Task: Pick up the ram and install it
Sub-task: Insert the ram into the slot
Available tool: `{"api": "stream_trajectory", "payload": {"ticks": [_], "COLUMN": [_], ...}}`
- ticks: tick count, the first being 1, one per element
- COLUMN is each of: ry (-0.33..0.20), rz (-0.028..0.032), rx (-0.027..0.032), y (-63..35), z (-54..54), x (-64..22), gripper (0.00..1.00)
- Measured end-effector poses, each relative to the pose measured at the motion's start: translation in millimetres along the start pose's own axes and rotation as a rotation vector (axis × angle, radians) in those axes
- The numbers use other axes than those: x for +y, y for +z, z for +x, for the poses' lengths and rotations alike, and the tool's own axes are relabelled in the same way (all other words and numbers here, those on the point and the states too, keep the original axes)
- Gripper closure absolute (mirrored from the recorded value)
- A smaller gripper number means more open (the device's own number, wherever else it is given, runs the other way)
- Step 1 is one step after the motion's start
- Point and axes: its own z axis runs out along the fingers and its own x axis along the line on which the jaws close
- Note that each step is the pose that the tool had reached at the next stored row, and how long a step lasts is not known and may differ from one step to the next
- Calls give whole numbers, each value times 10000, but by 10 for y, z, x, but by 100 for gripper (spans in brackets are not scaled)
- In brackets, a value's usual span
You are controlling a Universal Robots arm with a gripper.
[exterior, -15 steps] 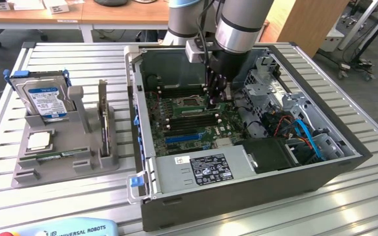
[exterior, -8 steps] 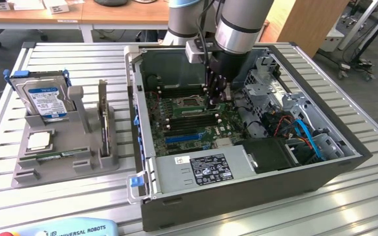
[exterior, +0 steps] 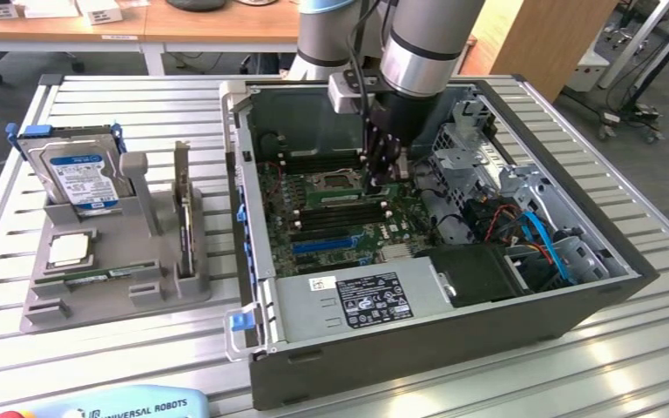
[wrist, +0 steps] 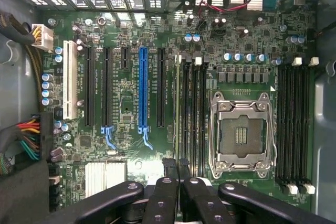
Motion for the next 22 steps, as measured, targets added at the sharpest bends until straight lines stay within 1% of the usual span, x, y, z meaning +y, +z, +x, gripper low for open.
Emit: {"api": "stream_trajectory", "payload": {"ticks": [5,13,19,22], "ry": [1,1,1,1], "rz": [0,1,1,-1], "rx": [1,0,0,3], "y": [61,128,169,172], "z": [2,4,5,5], "x": [-3,-6,-7,-7], "gripper": [89,89,89,89]}}
